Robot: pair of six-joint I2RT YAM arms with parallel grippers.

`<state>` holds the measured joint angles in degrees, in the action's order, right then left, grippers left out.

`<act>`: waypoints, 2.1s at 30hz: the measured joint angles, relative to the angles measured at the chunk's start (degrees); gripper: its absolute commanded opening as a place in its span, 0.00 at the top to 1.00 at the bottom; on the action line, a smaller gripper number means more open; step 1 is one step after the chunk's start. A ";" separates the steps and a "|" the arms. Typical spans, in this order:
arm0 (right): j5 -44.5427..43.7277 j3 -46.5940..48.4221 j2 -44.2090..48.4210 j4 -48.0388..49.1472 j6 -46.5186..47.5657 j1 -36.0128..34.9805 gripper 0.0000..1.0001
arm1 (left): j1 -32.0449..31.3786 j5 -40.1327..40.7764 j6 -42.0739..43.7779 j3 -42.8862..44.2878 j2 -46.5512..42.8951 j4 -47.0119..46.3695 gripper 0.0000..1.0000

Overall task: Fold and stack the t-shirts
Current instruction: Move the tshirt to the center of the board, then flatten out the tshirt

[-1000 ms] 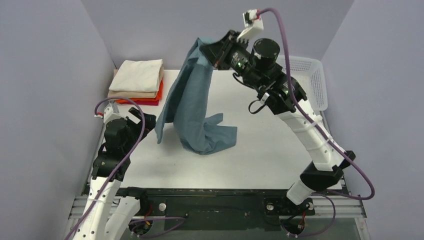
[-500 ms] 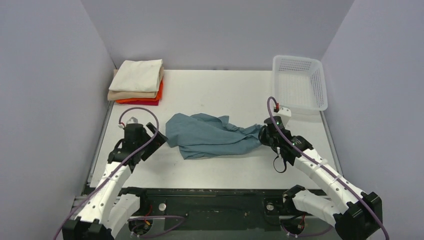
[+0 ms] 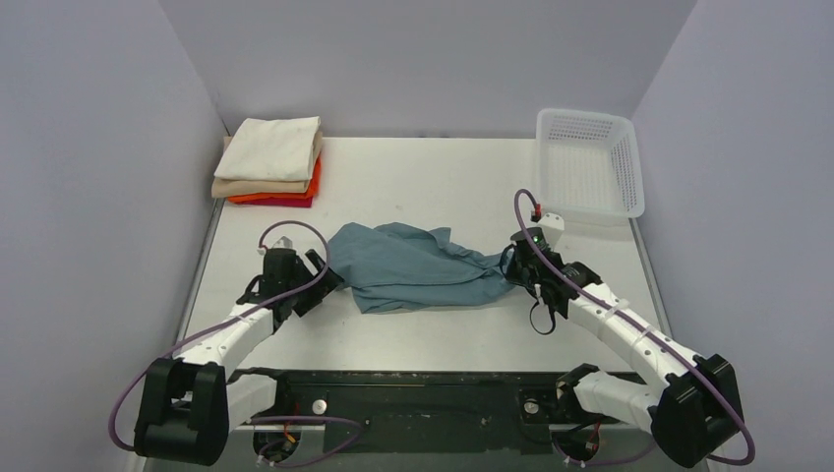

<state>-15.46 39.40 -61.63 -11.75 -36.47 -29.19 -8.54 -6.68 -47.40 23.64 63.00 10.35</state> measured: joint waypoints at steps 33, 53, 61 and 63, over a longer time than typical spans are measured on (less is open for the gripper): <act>3.02 11.98 2.97 -3.06 2.19 -0.04 1.00 | -0.85 -3.10 1.97 3.63 -19.63 -17.14 1.00; 22.62 75.71 5.57 -15.69 6.01 -0.48 1.00 | -2.03 0.90 9.22 71.97 -14.51 1.51 1.00; 20.87 85.81 3.13 -15.54 9.14 -0.48 1.00 | -2.01 0.44 11.10 84.11 -10.12 2.34 1.00; 17.70 84.85 2.29 -15.04 11.02 -0.48 1.00 | -2.01 1.42 11.76 84.50 -8.33 2.60 1.00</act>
<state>2.24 124.25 -59.33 -26.79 -25.45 -29.67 -10.55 -5.26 -35.64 108.14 54.68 12.95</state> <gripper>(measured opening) 0.068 0.021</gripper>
